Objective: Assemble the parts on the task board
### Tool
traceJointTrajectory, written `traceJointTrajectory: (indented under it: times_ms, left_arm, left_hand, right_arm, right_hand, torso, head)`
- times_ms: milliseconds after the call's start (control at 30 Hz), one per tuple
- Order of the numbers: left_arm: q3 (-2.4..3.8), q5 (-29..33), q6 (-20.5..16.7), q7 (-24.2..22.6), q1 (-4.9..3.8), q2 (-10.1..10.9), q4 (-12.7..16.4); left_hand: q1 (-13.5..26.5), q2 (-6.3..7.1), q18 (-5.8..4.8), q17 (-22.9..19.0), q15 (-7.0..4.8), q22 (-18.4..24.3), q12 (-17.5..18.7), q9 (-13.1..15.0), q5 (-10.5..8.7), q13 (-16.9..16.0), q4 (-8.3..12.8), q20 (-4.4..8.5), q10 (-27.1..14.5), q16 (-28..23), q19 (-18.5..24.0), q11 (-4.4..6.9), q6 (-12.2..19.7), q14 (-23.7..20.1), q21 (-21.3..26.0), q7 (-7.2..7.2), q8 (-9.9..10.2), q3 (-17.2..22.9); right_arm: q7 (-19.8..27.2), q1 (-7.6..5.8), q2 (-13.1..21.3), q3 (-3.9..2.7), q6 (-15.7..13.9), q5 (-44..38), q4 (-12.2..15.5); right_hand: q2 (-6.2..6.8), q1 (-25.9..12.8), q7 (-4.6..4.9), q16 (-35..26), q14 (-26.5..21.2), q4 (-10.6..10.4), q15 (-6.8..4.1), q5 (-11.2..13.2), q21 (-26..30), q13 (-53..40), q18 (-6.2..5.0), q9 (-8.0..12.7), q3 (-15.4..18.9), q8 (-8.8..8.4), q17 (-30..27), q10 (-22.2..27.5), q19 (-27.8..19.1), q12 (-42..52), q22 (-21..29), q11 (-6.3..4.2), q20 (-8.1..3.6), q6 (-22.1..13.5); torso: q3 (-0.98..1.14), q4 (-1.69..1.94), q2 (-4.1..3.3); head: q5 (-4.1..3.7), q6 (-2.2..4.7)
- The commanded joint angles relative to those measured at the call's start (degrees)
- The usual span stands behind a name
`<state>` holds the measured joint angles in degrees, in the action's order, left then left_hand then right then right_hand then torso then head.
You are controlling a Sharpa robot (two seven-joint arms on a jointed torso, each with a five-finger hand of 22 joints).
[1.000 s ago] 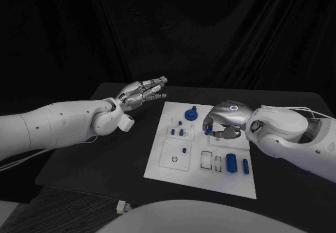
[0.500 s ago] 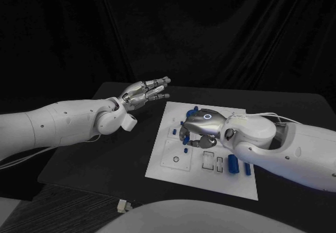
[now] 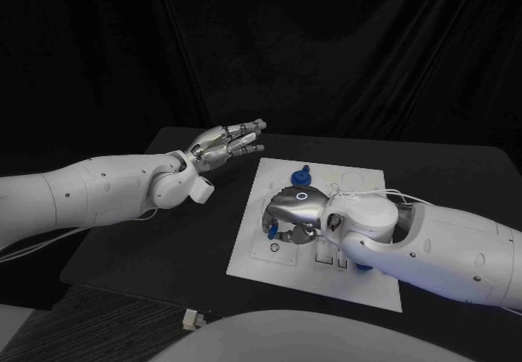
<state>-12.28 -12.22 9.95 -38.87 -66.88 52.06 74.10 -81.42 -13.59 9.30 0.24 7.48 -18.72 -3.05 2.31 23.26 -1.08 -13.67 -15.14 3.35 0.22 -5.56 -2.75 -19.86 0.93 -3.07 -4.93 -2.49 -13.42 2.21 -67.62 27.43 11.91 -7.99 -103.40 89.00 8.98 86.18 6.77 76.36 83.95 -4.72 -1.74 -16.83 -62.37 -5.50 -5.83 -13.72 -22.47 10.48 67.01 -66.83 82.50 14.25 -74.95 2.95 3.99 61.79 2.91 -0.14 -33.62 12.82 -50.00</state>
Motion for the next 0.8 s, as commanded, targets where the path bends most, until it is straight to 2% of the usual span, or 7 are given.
traceJointTrajectory:
  times_ms: [33,67,100,200,233,400,800]
  left_arm:
    - [0.06,0.41,-0.37,-4.73,0.1,-0.11,0.03]
    - [0.06,0.41,-0.38,-4.79,0.1,-0.11,0.01]
    - [0.06,0.41,-0.39,-4.85,0.1,-0.11,-0.01]
    - [0.06,0.41,-0.38,-5.04,0.12,-0.09,-0.03]
    - [0.06,0.41,-0.42,-5.13,0.13,-0.07,-0.03]
    - [0.06,0.41,-0.59,-5.34,0.14,-0.01,-0.05]
    - [0.06,0.41,-0.22,-5.3,0.2,-0.08,-0.13]
  left_hand:
    - [0.72,0.09,1.13,-0.07,-0.25,0.96,-0.33,0.03,-0.53,-0.02,-0.8,1.14,0.15,-0.05,0.51,-0.14,-0.19,-0.48,0.39,0.09,-0.16,-0.37]
    - [0.82,0.16,1.09,-0.08,-0.32,3.0,-0.34,0.03,-0.61,-0.02,-0.95,1.39,0.15,-0.06,1.2,-0.1,-0.14,-0.51,0.74,0.14,-0.15,-0.47]
    - [0.87,0.19,1.07,-0.09,-0.37,3.22,-0.33,0.02,-0.67,-0.01,-1.02,1.49,0.13,-0.06,1.3,-0.09,-0.08,-0.53,0.79,0.16,-0.14,-0.52]
    - [1.51,0.43,0.62,-0.18,-0.64,13.01,-0.32,-0.07,-1.54,0.01,-2.17,2.25,0.05,-0.16,4.54,0.14,0.78,-0.79,2.31,0.45,0.04,-0.99]
    - [2.22,0.52,0.54,-0.24,-0.9,16.86,-0.19,-0.17,-2.57,0.06,-2.86,2.29,-0.16,-0.22,5.4,0.49,1.69,-0.93,2.8,0.89,0.2,-1.35]
    - [2.84,0.46,0.67,-0.24,-1.2,17.3,0.0,-0.21,-3.12,0.11,-2.97,2.16,-0.38,-0.22,5.46,0.9,2.03,-0.93,2.85,1.29,0.27,-1.6]
    - [2.66,0.28,0.73,-0.24,-1.02,17.29,0.09,-0.18,-2.75,0.13,-2.76,1.61,-0.49,-0.22,5.47,0.84,1.86,-0.93,2.84,1.15,0.22,-1.44]
  right_arm:
    - [0.62,0.51,-0.34,-0.05,-0.6,-0.32,-0.23]
    - [0.64,0.62,-0.43,-0.05,-0.57,-0.32,-0.31]
    - [0.65,0.73,-0.52,-0.05,-0.51,-0.32,-0.38]
    - [0.63,0.96,-0.71,-0.05,-0.09,-0.32,-0.54]
    - [0.61,1.05,-0.76,-0.05,0.19,-0.31,-0.61]
    - [0.46,1.2,-0.87,-0.05,1.32,-0.31,-0.76]
    - [0.0,1.36,-0.86,-0.05,4.37,-0.31,-0.98]
  right_hand:
    - [0.02,0.5,0.23,0.16,1.46,0.32,0.36,-0.22,-0.03,-0.02,0.71,0.0,0.07,-0.36,0.07,-0.03,-0.25,-0.13,-8.24,0.37,0.34,-0.24]
    - [0.01,0.49,0.24,0.17,1.46,0.34,0.37,-0.25,0.02,-0.02,0.7,0.0,0.05,-0.38,0.08,-0.03,-0.27,-0.15,-8.22,0.38,0.34,-0.25]
    - [0.01,0.49,0.24,0.17,1.46,0.34,0.37,-0.25,0.02,-0.02,0.7,0.0,0.05,-0.38,0.08,-0.03,-0.27,-0.15,-8.22,0.38,0.34,-0.25]
    - [0.01,0.49,0.24,0.17,1.46,0.34,0.37,-0.25,0.02,-0.02,0.7,0.0,0.05,-0.38,0.08,-0.03,-0.27,-0.15,-8.22,0.38,0.34,-0.25]
    - [0.01,0.49,0.24,0.17,1.46,0.34,0.37,-0.25,0.02,-0.02,0.7,0.0,0.05,-0.38,0.08,-0.03,-0.27,-0.15,-8.22,0.38,0.34,-0.25]
    - [0.01,0.49,0.25,0.12,1.44,0.36,0.38,-0.28,0.1,-0.03,0.69,-0.02,0.02,-0.39,0.0,-0.04,-0.29,-0.16,-8.2,0.38,0.35,-0.27]
    - [0.01,0.47,0.28,0.01,1.37,0.43,0.41,-0.34,0.29,-0.03,0.65,-0.04,-0.03,-0.47,-0.17,-0.03,-0.37,-0.2,-8.15,0.41,0.38,-0.34]
  torso:
    - [-0.02,0.0,-0.06]
    - [-0.02,-0.02,-0.1]
    - [-0.02,-0.06,-0.09]
    - [-0.02,-0.11,-0.06]
    - [-0.02,-0.09,-0.05]
    - [0.0,-0.1,-0.04]
    - [0.01,-0.13,-0.03]
  head:
    - [0.0,0.0]
    - [0.06,0.0]
    - [0.12,0.0]
    - [0.32,0.0]
    - [0.36,0.0]
    - [0.43,0.0]
    - [0.46,0.0]
